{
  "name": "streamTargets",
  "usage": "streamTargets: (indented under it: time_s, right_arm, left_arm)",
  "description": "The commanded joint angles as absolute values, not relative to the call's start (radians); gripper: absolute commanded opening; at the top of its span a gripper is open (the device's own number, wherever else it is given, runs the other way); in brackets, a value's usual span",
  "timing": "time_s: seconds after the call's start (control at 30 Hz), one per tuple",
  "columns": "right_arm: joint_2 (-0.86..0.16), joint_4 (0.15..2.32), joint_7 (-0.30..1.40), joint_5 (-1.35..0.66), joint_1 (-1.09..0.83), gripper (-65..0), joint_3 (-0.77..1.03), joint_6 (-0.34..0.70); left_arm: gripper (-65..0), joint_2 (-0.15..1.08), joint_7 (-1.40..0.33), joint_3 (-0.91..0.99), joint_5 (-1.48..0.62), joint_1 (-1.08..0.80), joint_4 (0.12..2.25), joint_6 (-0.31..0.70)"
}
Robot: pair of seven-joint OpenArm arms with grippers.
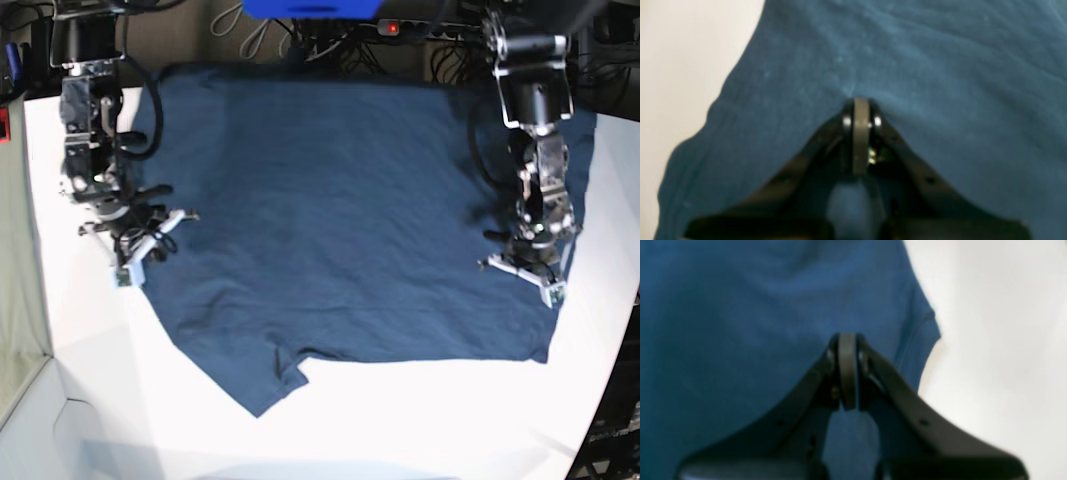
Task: Layout the t-shirt on the table in an organized manner, then fold the t-shirt properly
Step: 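Hold the shirt with both grippers and spread it flat across the table, then drag both grippers along the shirt sides toward the collar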
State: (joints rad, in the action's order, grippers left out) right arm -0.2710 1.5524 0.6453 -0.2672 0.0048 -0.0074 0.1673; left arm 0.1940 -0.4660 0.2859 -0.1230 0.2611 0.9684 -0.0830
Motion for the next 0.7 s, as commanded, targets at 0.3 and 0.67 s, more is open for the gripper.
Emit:
streamTargets:
  time_s: [0.3, 0.67]
  right_arm:
    - [-0.266, 1.466, 0.608, -0.271, 0.018, -65.0, -0.048, 0.171]
    - [-0.274, 1.256, 0.544, -0.269, 0.134, -65.0, -0.045, 0.171]
  left_arm:
    - [-65.0, 0.205, -0.588, 0.288, -0.130, 0.357, 1.009, -0.090]
    - [-65.0, 0.236, -0.533, 0.289, -0.134, 0.200, 1.058, -0.090]
